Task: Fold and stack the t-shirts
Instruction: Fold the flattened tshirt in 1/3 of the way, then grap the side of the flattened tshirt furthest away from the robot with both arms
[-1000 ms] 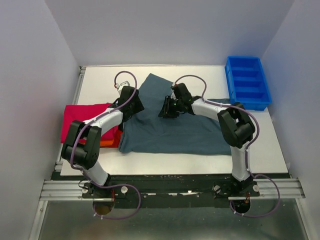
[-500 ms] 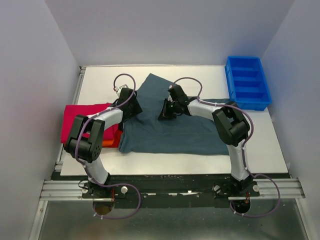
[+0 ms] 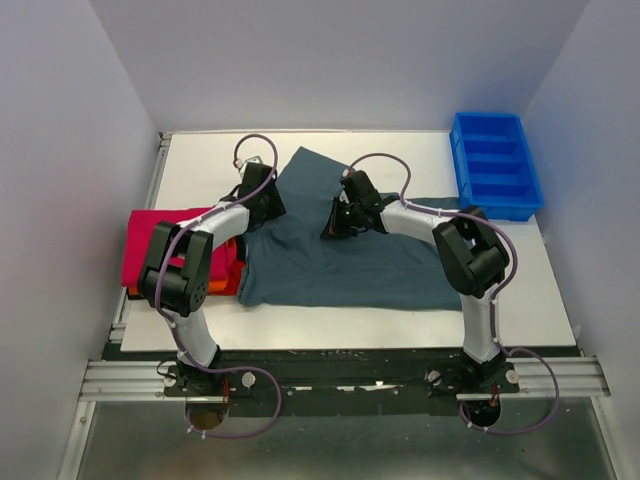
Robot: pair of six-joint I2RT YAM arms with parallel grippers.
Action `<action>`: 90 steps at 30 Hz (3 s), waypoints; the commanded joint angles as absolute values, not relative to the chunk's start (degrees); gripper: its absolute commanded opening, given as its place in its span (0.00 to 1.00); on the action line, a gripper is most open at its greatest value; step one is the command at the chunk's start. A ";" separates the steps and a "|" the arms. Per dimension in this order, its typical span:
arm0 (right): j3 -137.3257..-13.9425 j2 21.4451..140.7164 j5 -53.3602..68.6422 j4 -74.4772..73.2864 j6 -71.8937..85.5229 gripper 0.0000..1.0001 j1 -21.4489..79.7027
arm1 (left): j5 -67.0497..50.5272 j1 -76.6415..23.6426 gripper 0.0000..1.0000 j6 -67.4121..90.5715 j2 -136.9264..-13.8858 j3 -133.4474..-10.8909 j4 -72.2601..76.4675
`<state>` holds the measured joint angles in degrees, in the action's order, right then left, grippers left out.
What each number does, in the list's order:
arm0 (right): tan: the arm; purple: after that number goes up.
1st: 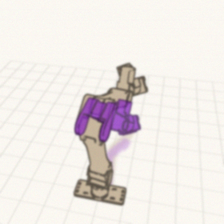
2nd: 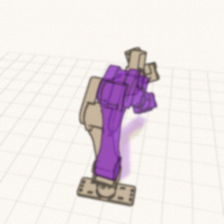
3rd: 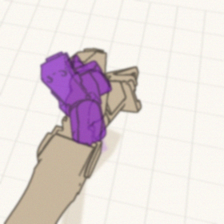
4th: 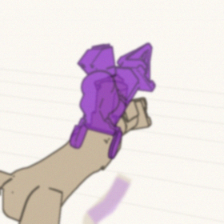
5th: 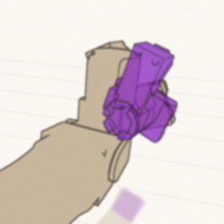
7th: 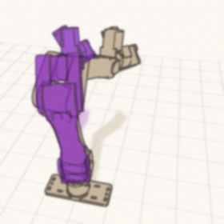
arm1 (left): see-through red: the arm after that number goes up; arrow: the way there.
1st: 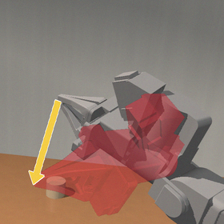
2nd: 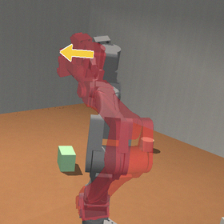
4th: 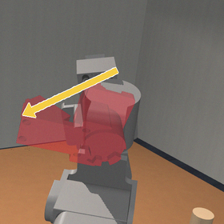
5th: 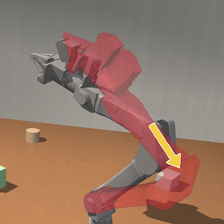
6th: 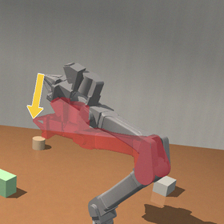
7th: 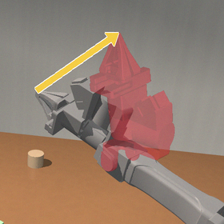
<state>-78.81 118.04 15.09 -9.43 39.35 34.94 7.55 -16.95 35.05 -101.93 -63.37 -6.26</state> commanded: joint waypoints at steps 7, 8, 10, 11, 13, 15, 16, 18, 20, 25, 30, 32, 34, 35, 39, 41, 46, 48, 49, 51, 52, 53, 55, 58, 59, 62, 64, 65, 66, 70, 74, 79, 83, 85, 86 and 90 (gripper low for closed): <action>-78.31 116.54 14.50 -8.61 38.94 0.01 35.33 | 3.17 -17.31 0.48 34.36 -102.40 -61.36 -10.55; -78.22 116.54 14.50 -8.61 39.11 0.01 35.33 | 3.08 -17.40 0.47 34.45 -101.44 -60.65 -10.29; -78.22 116.72 14.59 -8.70 39.11 0.01 35.33 | 3.08 -17.40 0.43 34.10 -99.59 -59.07 -9.41; -78.22 116.72 14.68 -8.61 39.11 0.01 35.25 | 3.42 -17.40 0.38 33.84 -99.23 -58.71 -8.97; -78.22 116.63 14.76 -8.61 39.20 0.01 35.33 | 4.30 -17.40 0.24 33.40 -99.23 -58.62 -8.26; -77.96 116.46 15.03 -8.70 39.20 0.01 35.33 | 6.40 -17.40 0.17 32.96 -100.01 -59.85 -8.61; -77.78 116.28 14.94 -8.61 39.29 0.01 35.33 | 7.81 -17.40 0.13 32.61 -100.37 -60.46 -8.44; -77.43 115.75 14.77 -8.61 39.20 0.01 35.33 | 10.01 -17.40 0.02 32.17 -100.72 -61.69 -7.91; -77.17 115.31 14.42 -8.79 38.85 0.01 35.33 | 11.51 -17.40 0.00 32.08 -100.55 -62.49 -6.95; -76.99 114.17 13.62 -9.05 38.15 0.01 35.33 | 13.54 -17.40 0.00 32.69 -98.36 -60.66 -3.70; -78.22 114.78 13.45 -9.32 37.88 0.20 35.24 | 13.80 -17.40 0.73 33.57 -98.87 -60.38 -4.99; -79.01 115.57 14.15 -9.23 37.71 0.24 35.24 | 14.85 -17.40 0.75 34.10 -99.93 -61.08 -7.11; -80.15 116.45 15.37 -9.32 37.44 0.25 35.24 | 15.99 -17.23 0.76 34.36 -100.02 -60.91 -7.47; -80.68 116.89 16.08 -9.32 37.53 0.25 35.24 | 16.26 -17.23 0.76 34.37 -99.67 -60.65 -7.12; -82.26 117.86 18.54 -9.05 37.27 0.25 35.33 | 15.30 -16.96 0.72 34.37 -98.18 -60.29 -5.71; -82.88 118.47 20.21 -8.44 36.92 0.27 35.42 | 14.33 -16.79 0.69 34.37 -98.52 -60.55 -5.45; -85.43 121.99 22.94 -8.35 37.53 0.25 35.68 | 7.75 -14.68 0.66 35.86 -102.82 -62.22 -5.71; -85.69 123.22 22.94 -8.09 38.49 0.17 35.68 | 6.51 -14.33 0.65 35.77 -103.97 -62.31 -5.27; -85.87 124.01 22.42 -8.17 38.93 0.13 35.68 | 6.42 -14.24 0.65 35.51 -104.76 -63.01 -5.97; -86.31 125.41 19.88 -10.00 40.25 0.03 35.68 | 7.46 -14.15 0.62 34.81 -107.30 -65.64 -9.21; -86.92 126.20 17.69 -12.19 41.30 0.01 35.42 | 8.43 -14.06 0.62 34.63 -108.27 -67.05 -11.14; -86.92 126.65 16.36 -13.61 42.18 0.01 35.07 | 8.96 -13.80 0.61 34.54 -109.24 -68.10 -12.21; -83.86 124.73 14.43 -11.87 43.06 0.01 34.72 | 9.58 -13.45 0.61 34.98 -109.16 -68.21 -12.66; -80.34 121.04 11.52 -9.76 42.28 0.01 34.63 | 11.16 -13.36 0.62 35.07 -106.18 -66.89 -10.90; -80.16 120.07 10.99 -9.93 41.75 0.01 34.63 | 11.77 -13.36 0.62 34.98 -105.30 -66.88 -10.81; -79.54 116.82 9.32 -10.55 40.35 0.02 34.63 | 13.09 -13.36 0.65 34.37 -103.89 -68.72 -11.33; -78.15 113.31 9.14 -9.50 39.29 0.04 34.63 | 13.45 -13.36 0.74 34.45 -103.80 -70.39 -11.43; -76.57 110.85 9.23 -7.67 38.68 0.08 34.63 | 13.53 -13.36 0.82 34.80 -104.15 -71.53 -11.34; -74.46 108.92 9.32 -5.65 38.24 0.15 34.63 | 12.67 -13.36 0.84 34.54 -104.67 -72.59 -10.47; -70.76 102.58 7.82 -4.83 35.25 0.18 34.37 | 9.24 -13.01 0.86 33.05 -110.81 -82.85 -9.66; -65.93 96.08 7.65 -2.73 33.05 0.18 34.28 | 5.72 -12.48 0.86 31.73 -123.37 -99.54 -15.19; -60.21 88.87 6.16 -0.80 31.03 0.19 33.93 | 1.41 -11.34 0.86 32.69 -134.89 -114.77 -18.02; -55.82 84.47 5.27 -0.62 30.15 0.19 32.70 | 0.09 -10.55 0.86 34.54 -142.01 -122.23 -17.40; -53.89 82.36 5.54 -0.62 29.80 0.19 31.82 | -1.91 -10.20 0.82 36.81 -146.14 -127.32 -19.23; -53.18 81.74 5.45 -0.62 29.27 0.22 31.47 | -3.59 -9.93 0.80 38.04 -148.86 -130.57 -20.81; -51.07 80.77 4.91 -0.70 28.47 0.22 28.23 | -12.73 -8.88 0.71 42.71 -156.53 -140.45 -24.00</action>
